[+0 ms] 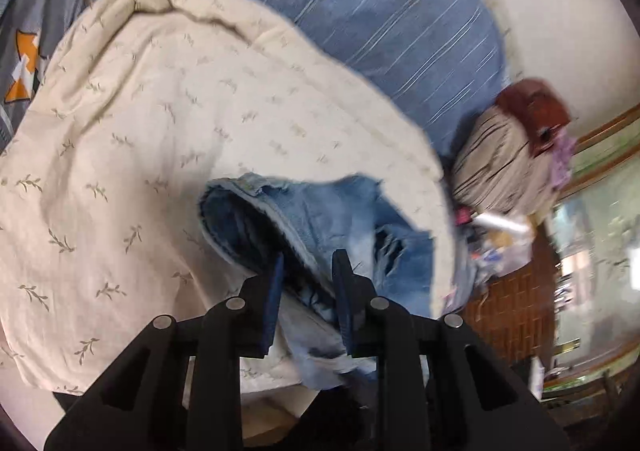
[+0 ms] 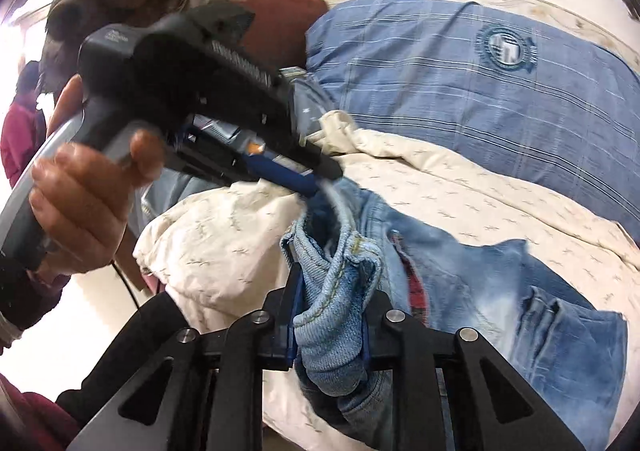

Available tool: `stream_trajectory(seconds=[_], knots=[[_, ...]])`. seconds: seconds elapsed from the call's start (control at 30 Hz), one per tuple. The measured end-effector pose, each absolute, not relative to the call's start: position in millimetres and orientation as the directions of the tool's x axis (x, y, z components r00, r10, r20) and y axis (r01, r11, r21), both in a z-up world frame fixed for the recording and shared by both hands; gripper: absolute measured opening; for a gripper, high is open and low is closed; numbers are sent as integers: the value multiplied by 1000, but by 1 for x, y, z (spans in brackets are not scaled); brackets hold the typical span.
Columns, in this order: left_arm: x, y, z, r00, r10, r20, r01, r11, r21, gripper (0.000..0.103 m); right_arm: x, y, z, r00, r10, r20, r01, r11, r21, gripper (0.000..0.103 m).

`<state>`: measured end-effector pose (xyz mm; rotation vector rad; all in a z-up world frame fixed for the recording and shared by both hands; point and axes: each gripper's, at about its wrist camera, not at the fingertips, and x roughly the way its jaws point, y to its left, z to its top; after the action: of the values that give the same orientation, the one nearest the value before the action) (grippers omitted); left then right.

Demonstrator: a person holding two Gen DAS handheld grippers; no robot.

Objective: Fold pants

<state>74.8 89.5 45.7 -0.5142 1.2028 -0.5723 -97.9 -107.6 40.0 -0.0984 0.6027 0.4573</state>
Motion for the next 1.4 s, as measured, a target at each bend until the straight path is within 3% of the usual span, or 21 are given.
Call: stream_trajectory(seconds=[0.13,0.2,0.27,0.4,0.57,0.63,0.67,0.7,0.97,1.07,1.17,1.23,1.33,1.4], knots=[[69,123,38,323,-678,-660,56,710,-702,28,-97,-106,38,718,404,-567,-468,883,36,22],[70,143,32,358,-668,-652,2,699,-715,47,-94,-103,38,709,414,-571,-480,877,39,22],[71,163,21,377,-683,-626,-59,657,-752,56,-94,-101,35,708,414,-572,-480,876,40,22],[78,150,3,307,-765,-566,-65,576,-815,61,-92,-103,33,704,415,-577,-481,876,43,22],[93,115,-11,239,-777,-583,-68,585,-808,61,-92,-101,33,704,405,-583,-486,874,21,22],[98,113,-13,230,-785,-575,-87,572,-816,47,-92,-101,34,704,406,-582,-486,873,22,22],[99,111,-10,225,-788,-573,-82,570,-817,31,-92,-102,35,706,411,-578,-486,874,28,22],[98,108,-1,224,-781,-583,-61,586,-808,30,-93,-105,37,706,417,-572,-485,874,38,22],[83,16,77,209,-707,-675,236,707,-667,33,-111,-186,52,739,453,-499,-353,891,286,21],[72,-65,98,179,-635,-751,429,738,-521,39,-122,-237,42,765,436,-475,-236,875,423,21],[68,-132,90,146,-573,-806,547,726,-418,50,-130,-290,18,788,382,-482,-76,838,540,22],[70,-178,70,100,-520,-849,589,718,-371,51,-130,-316,-4,774,370,-514,20,796,605,23],[73,-221,37,36,-403,-915,616,729,-297,51,-132,-343,-33,746,365,-557,128,742,658,32],[72,-233,33,35,-344,-938,637,731,-244,51,-140,-357,-41,760,378,-529,154,686,711,38]])
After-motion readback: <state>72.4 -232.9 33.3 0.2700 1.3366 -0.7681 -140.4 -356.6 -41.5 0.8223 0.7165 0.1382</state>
